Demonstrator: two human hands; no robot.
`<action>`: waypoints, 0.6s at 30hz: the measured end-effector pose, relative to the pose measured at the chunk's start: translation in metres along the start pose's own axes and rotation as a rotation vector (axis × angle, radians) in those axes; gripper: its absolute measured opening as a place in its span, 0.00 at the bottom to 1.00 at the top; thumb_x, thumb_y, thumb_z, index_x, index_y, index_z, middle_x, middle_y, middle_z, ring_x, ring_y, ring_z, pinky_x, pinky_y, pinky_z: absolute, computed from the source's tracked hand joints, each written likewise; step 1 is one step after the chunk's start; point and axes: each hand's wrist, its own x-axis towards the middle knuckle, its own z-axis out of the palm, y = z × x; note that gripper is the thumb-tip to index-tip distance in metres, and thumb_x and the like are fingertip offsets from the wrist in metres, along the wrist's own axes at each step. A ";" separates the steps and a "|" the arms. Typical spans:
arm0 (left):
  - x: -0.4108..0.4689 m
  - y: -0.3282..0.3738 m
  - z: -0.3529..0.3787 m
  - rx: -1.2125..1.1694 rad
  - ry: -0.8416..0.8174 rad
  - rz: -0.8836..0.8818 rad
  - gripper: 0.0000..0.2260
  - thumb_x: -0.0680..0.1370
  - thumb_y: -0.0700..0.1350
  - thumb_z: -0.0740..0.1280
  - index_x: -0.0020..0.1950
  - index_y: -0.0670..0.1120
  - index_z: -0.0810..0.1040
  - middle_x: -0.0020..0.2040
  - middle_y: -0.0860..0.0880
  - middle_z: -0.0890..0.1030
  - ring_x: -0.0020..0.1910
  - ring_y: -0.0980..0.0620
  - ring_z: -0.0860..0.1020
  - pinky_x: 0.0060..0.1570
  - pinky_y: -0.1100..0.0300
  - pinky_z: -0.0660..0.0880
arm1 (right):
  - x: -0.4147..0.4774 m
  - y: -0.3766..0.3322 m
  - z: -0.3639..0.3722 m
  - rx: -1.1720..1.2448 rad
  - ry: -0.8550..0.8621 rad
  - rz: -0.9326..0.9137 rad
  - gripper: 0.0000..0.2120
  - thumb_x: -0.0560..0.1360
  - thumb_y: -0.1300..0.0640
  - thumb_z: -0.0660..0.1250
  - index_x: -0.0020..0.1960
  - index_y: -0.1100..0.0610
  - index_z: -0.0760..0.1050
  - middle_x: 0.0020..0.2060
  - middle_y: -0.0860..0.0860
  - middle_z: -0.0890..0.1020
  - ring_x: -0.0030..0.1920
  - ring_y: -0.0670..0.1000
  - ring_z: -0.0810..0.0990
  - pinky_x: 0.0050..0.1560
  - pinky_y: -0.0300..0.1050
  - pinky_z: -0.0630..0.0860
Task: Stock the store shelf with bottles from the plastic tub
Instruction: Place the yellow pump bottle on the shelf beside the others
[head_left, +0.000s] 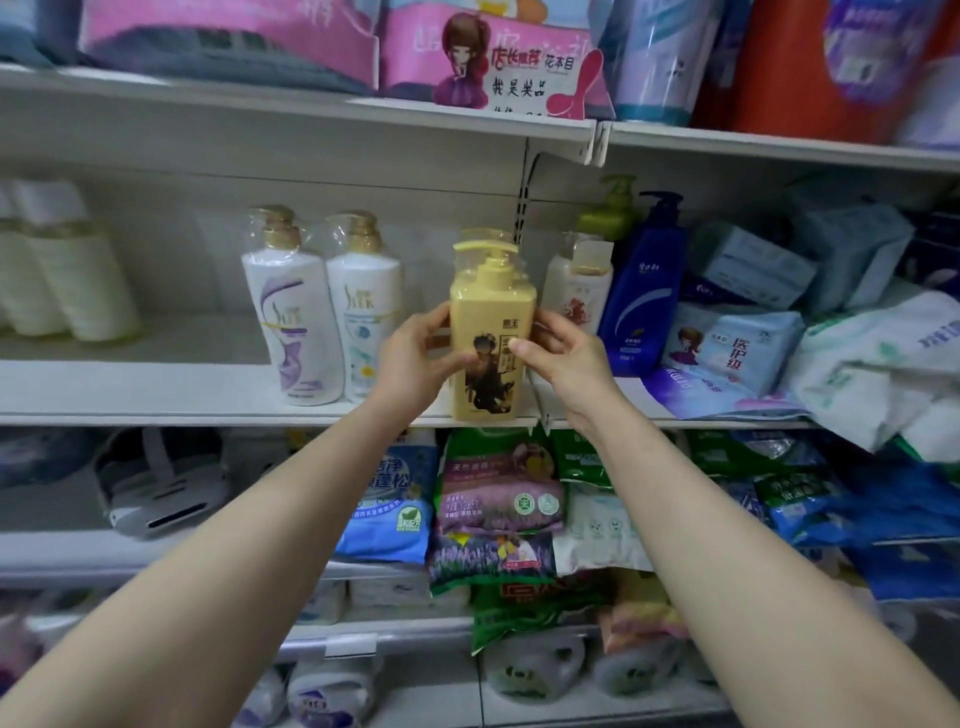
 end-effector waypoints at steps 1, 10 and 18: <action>0.000 -0.002 0.001 0.002 0.005 -0.003 0.29 0.72 0.47 0.75 0.72 0.53 0.72 0.63 0.53 0.79 0.61 0.54 0.76 0.64 0.49 0.74 | 0.001 0.002 0.001 -0.002 0.003 0.003 0.26 0.75 0.65 0.73 0.70 0.52 0.74 0.59 0.46 0.83 0.62 0.45 0.80 0.67 0.52 0.75; 0.001 -0.017 0.012 0.062 0.065 0.116 0.30 0.74 0.48 0.74 0.74 0.56 0.69 0.62 0.52 0.79 0.59 0.56 0.78 0.61 0.53 0.77 | 0.006 0.019 0.005 -0.161 0.028 -0.075 0.29 0.75 0.61 0.73 0.74 0.50 0.70 0.58 0.43 0.81 0.59 0.43 0.80 0.61 0.42 0.78; -0.024 -0.039 0.031 0.161 0.137 0.096 0.32 0.73 0.43 0.75 0.73 0.57 0.68 0.57 0.53 0.74 0.52 0.58 0.77 0.56 0.56 0.78 | -0.008 0.058 0.024 -0.414 0.173 -0.120 0.29 0.73 0.54 0.75 0.72 0.46 0.68 0.64 0.47 0.79 0.60 0.49 0.81 0.60 0.53 0.80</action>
